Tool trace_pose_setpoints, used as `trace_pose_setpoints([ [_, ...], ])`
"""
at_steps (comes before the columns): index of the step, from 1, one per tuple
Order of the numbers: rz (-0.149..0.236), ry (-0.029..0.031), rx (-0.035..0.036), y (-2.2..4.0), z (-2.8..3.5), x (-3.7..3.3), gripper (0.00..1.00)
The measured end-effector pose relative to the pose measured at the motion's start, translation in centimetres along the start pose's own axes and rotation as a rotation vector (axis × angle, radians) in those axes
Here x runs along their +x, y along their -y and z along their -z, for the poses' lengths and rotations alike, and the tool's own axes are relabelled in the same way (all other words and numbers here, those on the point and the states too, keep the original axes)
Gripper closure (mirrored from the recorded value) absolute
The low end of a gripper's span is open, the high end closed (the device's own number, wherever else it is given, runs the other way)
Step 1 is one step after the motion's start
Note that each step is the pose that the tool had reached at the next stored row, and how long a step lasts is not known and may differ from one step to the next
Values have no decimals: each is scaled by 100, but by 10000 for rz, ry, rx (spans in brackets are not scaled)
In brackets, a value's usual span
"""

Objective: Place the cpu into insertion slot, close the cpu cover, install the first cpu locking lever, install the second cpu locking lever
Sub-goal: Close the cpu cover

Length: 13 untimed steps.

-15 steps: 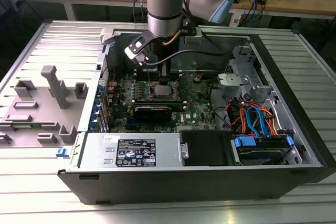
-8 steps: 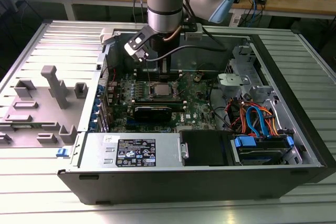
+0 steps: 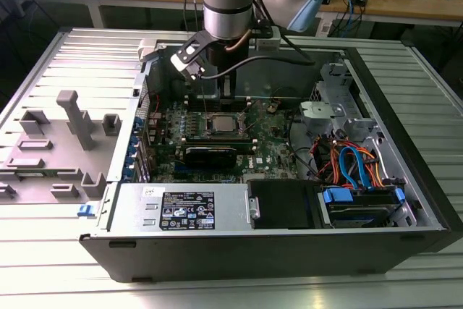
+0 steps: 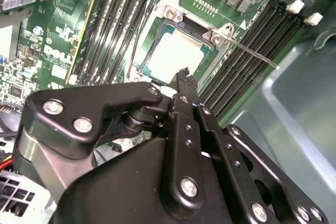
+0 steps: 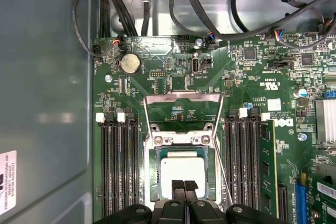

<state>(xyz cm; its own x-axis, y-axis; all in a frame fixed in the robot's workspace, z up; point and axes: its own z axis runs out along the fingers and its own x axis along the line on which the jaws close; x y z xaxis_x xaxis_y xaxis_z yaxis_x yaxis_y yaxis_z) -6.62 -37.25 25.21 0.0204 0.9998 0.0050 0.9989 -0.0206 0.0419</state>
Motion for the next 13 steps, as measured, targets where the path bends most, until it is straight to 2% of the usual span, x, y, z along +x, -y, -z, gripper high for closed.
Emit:
trace_pose_setpoints([
  [2, 0, 1, 0, -2, 43, 0, 89],
  [5, 1, 1, 0, -3, 73, 0, 89],
  [13, 0, -1, 0, -5, 112, 1, 89],
])
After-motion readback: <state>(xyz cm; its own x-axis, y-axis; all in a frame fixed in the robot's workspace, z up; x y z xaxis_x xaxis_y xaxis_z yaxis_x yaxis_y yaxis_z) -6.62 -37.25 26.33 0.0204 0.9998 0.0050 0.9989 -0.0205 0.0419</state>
